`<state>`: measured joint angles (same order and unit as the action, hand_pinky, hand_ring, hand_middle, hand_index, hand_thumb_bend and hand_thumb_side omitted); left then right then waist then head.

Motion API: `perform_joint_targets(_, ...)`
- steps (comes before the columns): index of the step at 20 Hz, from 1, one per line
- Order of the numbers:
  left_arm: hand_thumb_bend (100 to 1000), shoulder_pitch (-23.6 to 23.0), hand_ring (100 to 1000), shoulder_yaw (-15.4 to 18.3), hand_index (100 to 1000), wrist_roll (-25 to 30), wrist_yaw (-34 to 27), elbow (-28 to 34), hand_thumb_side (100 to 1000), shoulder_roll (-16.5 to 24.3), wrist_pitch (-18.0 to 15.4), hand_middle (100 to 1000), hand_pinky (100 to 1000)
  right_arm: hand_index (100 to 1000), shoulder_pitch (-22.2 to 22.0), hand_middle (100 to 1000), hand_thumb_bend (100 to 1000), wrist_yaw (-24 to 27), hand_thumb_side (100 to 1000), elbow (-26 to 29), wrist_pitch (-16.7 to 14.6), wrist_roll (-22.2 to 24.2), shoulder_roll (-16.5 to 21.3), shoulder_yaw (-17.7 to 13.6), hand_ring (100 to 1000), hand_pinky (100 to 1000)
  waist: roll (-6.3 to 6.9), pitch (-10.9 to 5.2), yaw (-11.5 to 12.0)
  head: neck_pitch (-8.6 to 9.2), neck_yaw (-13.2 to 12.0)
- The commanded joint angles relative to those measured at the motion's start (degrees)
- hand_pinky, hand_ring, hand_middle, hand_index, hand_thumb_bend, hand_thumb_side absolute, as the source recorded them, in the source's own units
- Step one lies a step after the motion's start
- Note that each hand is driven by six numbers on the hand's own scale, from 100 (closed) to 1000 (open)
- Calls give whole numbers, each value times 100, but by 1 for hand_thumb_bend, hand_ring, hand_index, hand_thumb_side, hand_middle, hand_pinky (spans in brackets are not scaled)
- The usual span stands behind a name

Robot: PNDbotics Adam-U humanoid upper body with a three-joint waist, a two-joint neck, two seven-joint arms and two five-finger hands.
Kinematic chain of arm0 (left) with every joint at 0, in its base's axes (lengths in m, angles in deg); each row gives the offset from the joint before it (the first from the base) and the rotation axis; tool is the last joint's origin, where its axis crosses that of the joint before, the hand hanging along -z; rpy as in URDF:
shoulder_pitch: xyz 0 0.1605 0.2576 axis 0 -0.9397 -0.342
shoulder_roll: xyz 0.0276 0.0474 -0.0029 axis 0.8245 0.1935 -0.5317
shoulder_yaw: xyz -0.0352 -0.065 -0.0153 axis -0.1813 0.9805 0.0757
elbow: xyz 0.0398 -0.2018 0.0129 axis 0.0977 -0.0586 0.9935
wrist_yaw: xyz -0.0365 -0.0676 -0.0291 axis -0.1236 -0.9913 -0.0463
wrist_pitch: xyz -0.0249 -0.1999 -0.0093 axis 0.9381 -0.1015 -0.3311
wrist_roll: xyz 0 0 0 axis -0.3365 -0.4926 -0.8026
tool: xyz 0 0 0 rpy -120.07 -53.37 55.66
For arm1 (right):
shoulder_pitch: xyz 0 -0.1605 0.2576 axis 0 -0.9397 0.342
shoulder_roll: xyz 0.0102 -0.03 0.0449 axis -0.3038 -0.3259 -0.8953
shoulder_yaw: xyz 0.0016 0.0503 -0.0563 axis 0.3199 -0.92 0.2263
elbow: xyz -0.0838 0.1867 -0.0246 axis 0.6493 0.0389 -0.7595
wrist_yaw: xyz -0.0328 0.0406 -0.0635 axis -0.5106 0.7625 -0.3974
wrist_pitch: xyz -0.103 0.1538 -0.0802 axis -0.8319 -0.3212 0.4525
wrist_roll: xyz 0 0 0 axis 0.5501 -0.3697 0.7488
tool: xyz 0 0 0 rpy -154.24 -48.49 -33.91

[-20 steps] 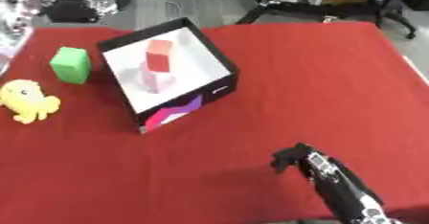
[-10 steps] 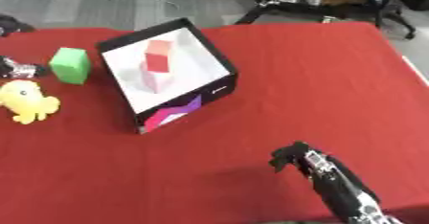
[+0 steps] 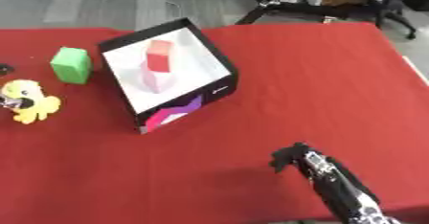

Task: Pick up objects on the table and place them in the box.

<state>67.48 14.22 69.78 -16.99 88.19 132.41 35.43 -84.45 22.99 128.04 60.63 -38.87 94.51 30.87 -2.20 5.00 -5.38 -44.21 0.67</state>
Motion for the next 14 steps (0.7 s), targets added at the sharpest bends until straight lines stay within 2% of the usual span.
perform_joint_targets(1, 533, 40, 793, 92, 982, -123, 90, -208, 913, 16, 5, 856, 812, 705, 10, 512, 100, -39, 1000, 68, -13, -7, 82, -23, 749, 1000, 52, -69, 5, 9, 32)
perform_joint_targets(4, 494, -1, 778, 103, 969, -293, 143, -335, 870, -68, 35, 838, 804, 705, 2, 512, 100, -47, 1000, 64, -14, -1, 79, -19, 750, 1000, 51, -65, 12, 9, 43)
perform_joint_targets(6, 417, -28, 743, 112, 939, -461, 169, -404, 757, -118, 74, 799, 786, 705, -1, 512, 100, -52, 1000, 62, -15, 3, 78, -17, 750, 1000, 50, -64, 14, 9, 50)
perform_joint_targets(8, 311, -56, 674, 139, 893, -704, 141, -476, 526, -168, 142, 735, 754, 705, -4, 512, 100, -55, 1000, 62, -18, 4, 78, -18, 750, 1000, 48, -66, 16, 9, 61)
perform_joint_targets(9, 267, -67, 627, 145, 858, -822, 108, -509, 376, -185, 171, 685, 732, 705, -6, 512, 100, -55, 1000, 62, -19, 3, 78, -19, 750, 1000, 47, -67, 17, 9, 62)
perform_joint_targets(11, 208, -80, 569, 155, 802, -1052, 32, -551, 212, -206, 225, 605, 700, 705, -14, 511, 100, -56, 1000, 60, -19, 2, 76, -20, 750, 1000, 46, -68, 21, 9, 59)
perform_joint_targets(14, 140, -93, 503, 160, 735, -1373, -112, -573, 203, -226, 282, 527, 654, 705, -20, 512, 100, -62, 1000, 59, -21, 10, 76, -12, 750, 1000, 45, -67, 28, 9, 61)
